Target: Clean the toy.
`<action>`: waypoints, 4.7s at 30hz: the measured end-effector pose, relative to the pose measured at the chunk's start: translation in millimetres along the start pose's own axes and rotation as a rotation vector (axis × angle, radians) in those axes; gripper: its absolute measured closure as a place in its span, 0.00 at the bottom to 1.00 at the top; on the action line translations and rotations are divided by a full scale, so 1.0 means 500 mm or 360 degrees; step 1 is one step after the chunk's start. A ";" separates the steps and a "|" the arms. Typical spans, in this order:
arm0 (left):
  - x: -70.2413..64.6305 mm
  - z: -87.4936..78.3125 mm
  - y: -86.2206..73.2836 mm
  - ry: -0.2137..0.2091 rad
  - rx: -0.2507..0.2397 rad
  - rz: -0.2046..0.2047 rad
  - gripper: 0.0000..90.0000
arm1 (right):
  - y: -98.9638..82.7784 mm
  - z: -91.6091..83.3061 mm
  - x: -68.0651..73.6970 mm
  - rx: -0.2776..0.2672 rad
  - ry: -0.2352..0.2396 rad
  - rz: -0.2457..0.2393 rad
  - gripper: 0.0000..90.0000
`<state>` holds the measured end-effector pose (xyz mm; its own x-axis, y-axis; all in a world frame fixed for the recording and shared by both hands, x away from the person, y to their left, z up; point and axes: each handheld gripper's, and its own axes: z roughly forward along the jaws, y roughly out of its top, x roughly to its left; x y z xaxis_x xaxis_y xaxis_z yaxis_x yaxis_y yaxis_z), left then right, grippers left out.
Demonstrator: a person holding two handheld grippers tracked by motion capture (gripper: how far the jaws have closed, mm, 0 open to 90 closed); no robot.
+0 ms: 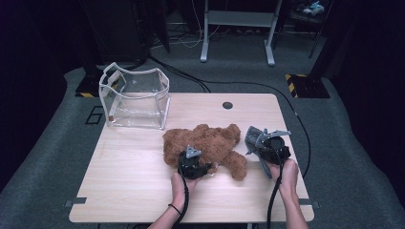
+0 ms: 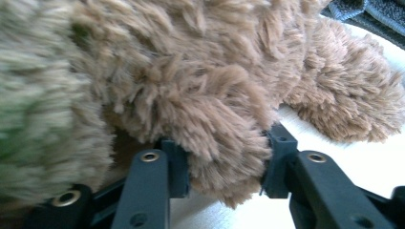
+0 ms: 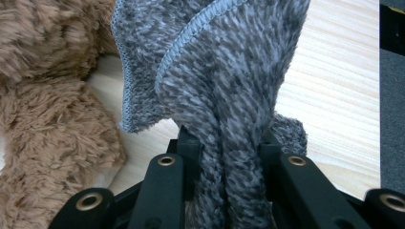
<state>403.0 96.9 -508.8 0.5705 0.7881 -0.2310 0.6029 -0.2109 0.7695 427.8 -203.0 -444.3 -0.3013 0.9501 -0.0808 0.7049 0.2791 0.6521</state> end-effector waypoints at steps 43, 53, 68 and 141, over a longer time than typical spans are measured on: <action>0.041 -0.075 0.184 -0.0217 -0.0128 0.0255 0.82 | 0.024 0.007 -0.039 0.0091 -0.0014 0.0017 0.81; 0.033 -0.127 0.215 -0.0425 -0.0152 0.0206 0.82 | 0.029 0.000 -0.044 0.0085 -0.0041 0.0033 0.81; 0.096 -0.090 0.198 -0.0645 0.0044 0.0054 0.81 | 0.031 0.002 -0.041 0.0097 -0.0025 0.0035 0.80; 0.032 0.087 0.126 0.0317 0.0115 0.0324 0.49 | 0.007 0.015 -0.042 0.0101 0.0003 0.0074 0.80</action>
<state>474.2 70.9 -490.2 0.5676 0.8218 0.0506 0.5294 -0.4113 0.7420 441.1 -220.7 -445.9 -0.2687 0.9619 -0.0503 0.7573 0.2433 0.6060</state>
